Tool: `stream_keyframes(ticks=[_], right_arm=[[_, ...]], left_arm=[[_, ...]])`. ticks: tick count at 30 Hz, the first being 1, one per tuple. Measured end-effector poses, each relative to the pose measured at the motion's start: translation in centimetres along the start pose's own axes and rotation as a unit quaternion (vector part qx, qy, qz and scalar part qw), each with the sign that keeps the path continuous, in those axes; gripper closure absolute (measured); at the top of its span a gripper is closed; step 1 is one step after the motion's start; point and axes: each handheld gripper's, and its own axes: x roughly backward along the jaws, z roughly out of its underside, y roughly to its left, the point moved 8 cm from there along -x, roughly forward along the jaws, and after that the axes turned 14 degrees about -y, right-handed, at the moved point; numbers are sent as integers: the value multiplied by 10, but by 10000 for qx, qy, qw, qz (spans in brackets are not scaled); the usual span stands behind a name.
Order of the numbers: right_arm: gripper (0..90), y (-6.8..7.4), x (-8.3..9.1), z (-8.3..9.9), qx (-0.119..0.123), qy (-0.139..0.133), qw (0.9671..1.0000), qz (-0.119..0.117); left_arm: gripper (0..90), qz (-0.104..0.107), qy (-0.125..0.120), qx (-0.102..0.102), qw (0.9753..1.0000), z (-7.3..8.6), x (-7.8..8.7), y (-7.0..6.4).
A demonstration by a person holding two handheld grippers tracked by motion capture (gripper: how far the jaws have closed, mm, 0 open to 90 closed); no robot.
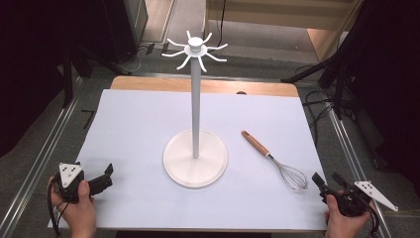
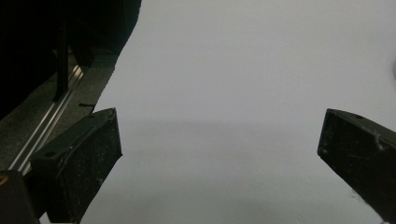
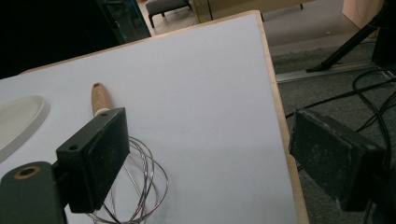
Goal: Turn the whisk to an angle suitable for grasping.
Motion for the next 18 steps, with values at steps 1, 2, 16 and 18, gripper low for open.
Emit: stream_keyframes(ticks=[1,2,16,18], right_arm=[[132,0,0,0,0,0,10000,0],[132,0,0,0,23,9,10000,15],[225,-2,-1,1,102,36,9996,264],[224,-2,-1,1,102,26,9996,269]], left_arm=[[2,0,0,0,10000,0,0,0],[2,-14,-8,-1,10000,0,0,0],[2,-16,23,38,10000,0,-1,1],[2,-18,23,40,10000,0,-1,1]])
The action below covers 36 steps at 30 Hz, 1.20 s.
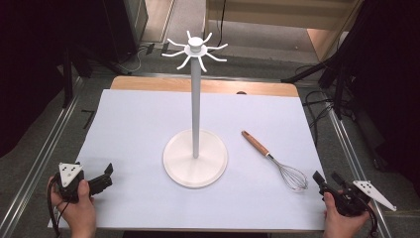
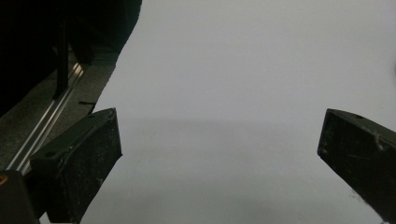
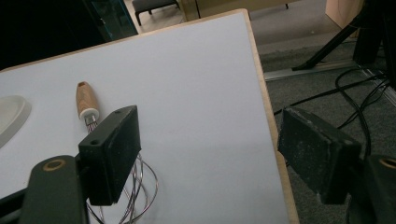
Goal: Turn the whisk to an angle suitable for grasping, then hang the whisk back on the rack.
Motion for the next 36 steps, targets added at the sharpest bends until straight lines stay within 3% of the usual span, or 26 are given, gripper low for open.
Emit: stream_keyframes(ticks=[3,8,11,18,25,29,31,36], right_arm=[[241,0,1,0,1,-3,10000,20],[262,1,1,-1,244,-93,9995,193],[215,2,1,-1,267,-64,9992,282],[261,1,0,-2,219,-98,9994,247],[333,5,-2,-8,729,-306,9961,395],[376,11,-5,-11,1025,-250,9941,263],[468,18,-7,-13,985,-208,9949,-65],[488,34,-9,-18,1281,27,9913,-295]], left_arm=[[2,1,-16,-11,10000,0,0,0],[2,-11,-21,5,10000,0,0,0],[2,-8,-15,23,10000,0,0,0],[2,-9,-7,38,10000,0,0,0],[2,-7,-6,7,10000,0,0,0],[2,-18,-1,-19,10000,0,0,0],[2,-18,-4,-28,10000,0,0,0],[2,0,-7,-30,10000,0,0,0]])
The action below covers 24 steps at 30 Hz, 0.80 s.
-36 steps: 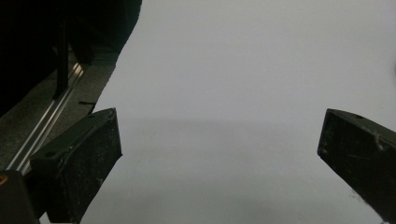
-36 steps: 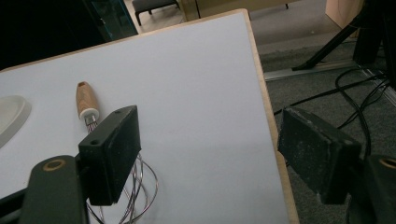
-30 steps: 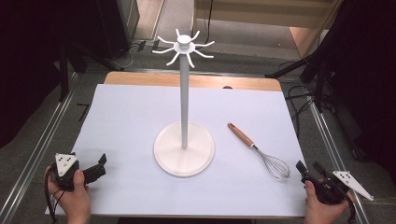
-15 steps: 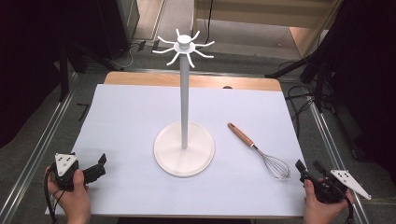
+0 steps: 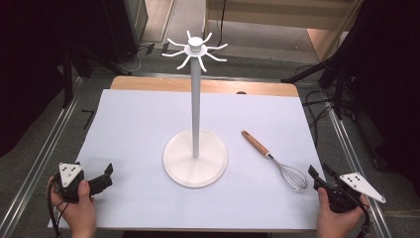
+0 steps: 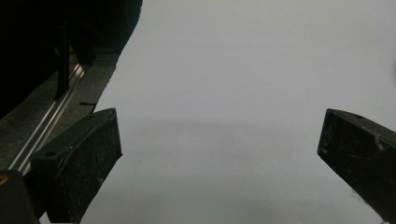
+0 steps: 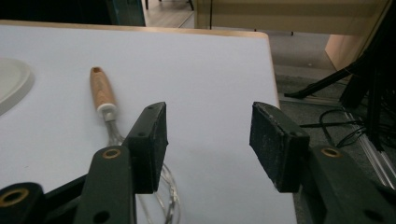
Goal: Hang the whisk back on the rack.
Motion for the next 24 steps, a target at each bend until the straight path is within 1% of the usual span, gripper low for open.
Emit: stream_keyframes(ticks=[1,2,3,4,6,7,9,10,12,14,16,17,19,22,24], right_arm=[[495,4,0,-2,35,57,10000,-45],[525,6,0,-4,70,76,9999,-48],[525,6,0,-4,70,76,9999,-48],[549,10,1,-10,104,80,9998,-121],[482,16,2,-15,-31,93,9995,-313],[457,20,3,-16,-50,75,9990,-439],[409,28,2,-17,-56,149,9974,-707],[407,32,1,-17,-4,219,9967,-777],[412,37,-1,-17,94,309,9962,-807],[408,43,-4,-17,199,467,9951,-852],[412,47,-7,-17,256,672,9930,-935],[424,50,-10,-16,290,838,9912,-980],[441,54,-13,-13,312,1072,9870,-1153],[460,55,-18,-11,476,1312,9838,-1126],[468,57,-22,-10,453,1454,9811,-1196]], left_arm=[[2,-4,-8,1,10000,0,0,0],[2,-2,-7,0,10000,0,0,0],[2,-2,-7,0,10000,0,0,0],[2,-12,-26,-6,10000,0,0,0],[2,-10,-21,-12,10000,0,0,0],[2,-12,-23,-6,10000,0,0,-1],[2,-16,-22,-26,10000,0,0,-1],[2,-18,-13,-38,10000,0,0,-1],[2,-8,-5,-57,10000,0,0,-1],[2,-2,-6,-64,10000,0,0,-1],[2,-4,-24,-74,10000,0,0,-2],[2,-4,-33,-82,10000,0,0,-2],[2,-4,-26,-98,9999,0,0,-2],[2,-10,-41,-98,9999,0,0,-2],[2,-8,-41,-100,9999,0,0,-2]])
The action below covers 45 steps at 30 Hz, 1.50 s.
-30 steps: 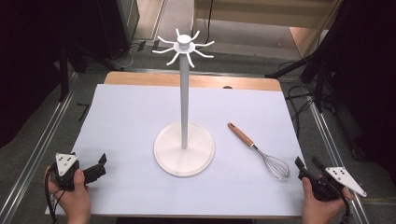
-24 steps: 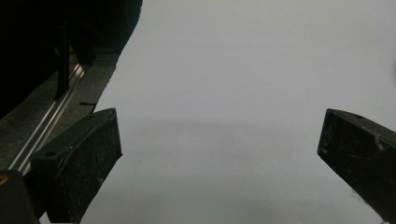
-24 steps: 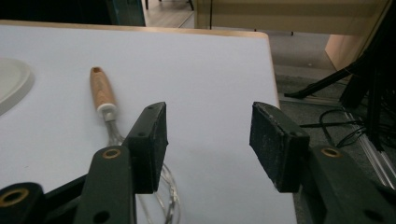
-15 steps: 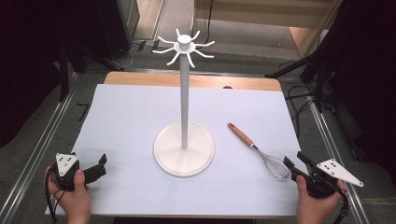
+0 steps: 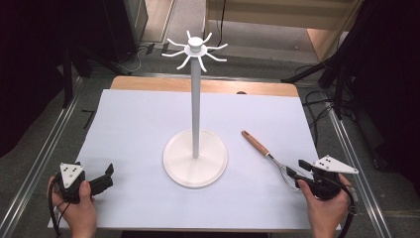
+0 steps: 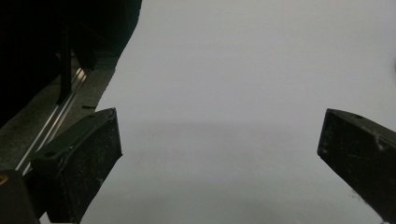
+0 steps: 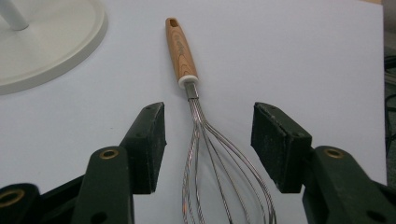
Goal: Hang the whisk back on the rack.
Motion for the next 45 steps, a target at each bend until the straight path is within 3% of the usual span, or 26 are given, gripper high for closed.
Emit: stream_keyframes(ticks=[8,12,19,20,26,27,33,39,45], right_arm=[[474,1,-14,-5,91,360,9992,-112],[465,3,-22,-11,138,568,9979,-283],[468,8,-33,-15,433,1108,9921,-408],[471,9,-37,-17,542,1230,9899,-457],[479,10,-46,-22,616,1380,9871,-527],[480,10,-49,-24,736,1499,9845,-530],[502,13,-58,-25,762,1738,9797,-651],[500,14,-68,-27,969,1965,9734,-666],[511,12,-75,-30,948,2173,9689,-711]], left_arm=[[2,16,-19,-8,10000,0,0,-1],[2,38,-25,-29,10000,0,1,-1],[2,34,-12,-25,10000,0,1,-1],[2,24,-17,-29,10000,0,1,-1],[2,19,-49,-53,10000,0,0,-1],[2,28,-37,-68,10000,0,0,-1],[2,64,-38,-84,9999,0,1,-2],[2,89,-41,-93,9999,0,1,-3],[2,101,-74,-95,9999,-1,1,-3]])
